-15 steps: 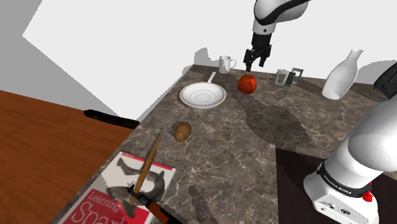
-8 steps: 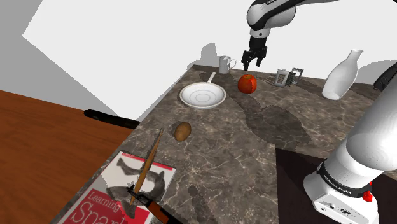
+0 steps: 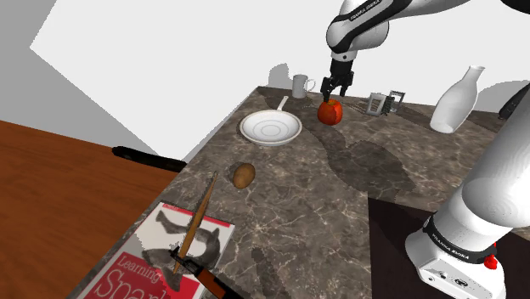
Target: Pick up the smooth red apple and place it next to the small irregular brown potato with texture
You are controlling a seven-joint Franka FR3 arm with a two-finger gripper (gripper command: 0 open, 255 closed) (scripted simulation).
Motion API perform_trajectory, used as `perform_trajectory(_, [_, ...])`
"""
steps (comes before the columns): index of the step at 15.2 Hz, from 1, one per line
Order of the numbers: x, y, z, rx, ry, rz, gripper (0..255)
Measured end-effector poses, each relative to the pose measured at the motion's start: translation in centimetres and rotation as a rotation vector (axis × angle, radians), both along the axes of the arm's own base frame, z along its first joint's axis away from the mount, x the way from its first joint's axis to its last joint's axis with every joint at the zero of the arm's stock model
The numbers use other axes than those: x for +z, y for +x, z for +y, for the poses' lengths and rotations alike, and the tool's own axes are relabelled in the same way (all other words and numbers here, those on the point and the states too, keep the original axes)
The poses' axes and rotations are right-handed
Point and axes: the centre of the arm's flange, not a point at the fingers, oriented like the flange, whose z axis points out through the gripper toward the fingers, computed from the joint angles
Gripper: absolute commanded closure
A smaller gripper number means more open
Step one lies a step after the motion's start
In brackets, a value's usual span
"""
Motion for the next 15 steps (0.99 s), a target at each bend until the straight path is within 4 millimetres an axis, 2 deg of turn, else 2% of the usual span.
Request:
perform_trajectory(5, [-0.20,0.02,0.00,0.000,0.000,0.000,0])
perform_trajectory(6, [-0.20,0.02,0.00,0.000,0.000,0.000,255])
perform_trajectory(15, [-0.14,0.06,0.01,0.000,0.000,-0.001,255])
